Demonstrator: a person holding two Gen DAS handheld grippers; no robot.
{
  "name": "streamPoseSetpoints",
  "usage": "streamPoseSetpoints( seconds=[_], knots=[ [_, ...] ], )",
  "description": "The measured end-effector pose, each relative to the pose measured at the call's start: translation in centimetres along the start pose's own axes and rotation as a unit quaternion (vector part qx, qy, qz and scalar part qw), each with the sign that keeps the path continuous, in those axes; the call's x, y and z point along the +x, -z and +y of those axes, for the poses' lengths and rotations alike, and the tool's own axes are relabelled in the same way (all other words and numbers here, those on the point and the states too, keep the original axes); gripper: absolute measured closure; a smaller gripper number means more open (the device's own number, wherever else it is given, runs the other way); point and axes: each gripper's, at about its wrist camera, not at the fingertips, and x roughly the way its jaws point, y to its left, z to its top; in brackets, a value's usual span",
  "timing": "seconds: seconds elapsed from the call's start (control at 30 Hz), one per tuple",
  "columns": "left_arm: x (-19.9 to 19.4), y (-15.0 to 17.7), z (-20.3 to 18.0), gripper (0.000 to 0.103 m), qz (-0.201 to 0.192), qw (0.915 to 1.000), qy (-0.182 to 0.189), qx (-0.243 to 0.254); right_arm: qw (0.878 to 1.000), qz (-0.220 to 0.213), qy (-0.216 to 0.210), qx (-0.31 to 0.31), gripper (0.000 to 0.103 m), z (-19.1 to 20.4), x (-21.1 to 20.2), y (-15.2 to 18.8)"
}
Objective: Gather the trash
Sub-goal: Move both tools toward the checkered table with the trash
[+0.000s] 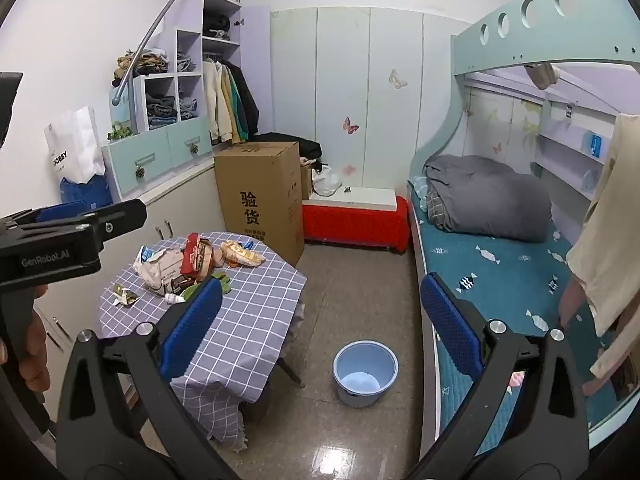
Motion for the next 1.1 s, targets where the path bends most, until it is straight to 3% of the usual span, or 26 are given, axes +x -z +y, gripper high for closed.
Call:
streamPoseSetpoints(
  seconds=[1.1],
  knots=[
    [-0.7, 1.0, 0.2, 0.004, 0.017, 0.9996, -0.022, 0.002, 0.999, 0.020, -0.027, 0.016, 0.006, 0.2, 0.6, 0.7]
  ],
)
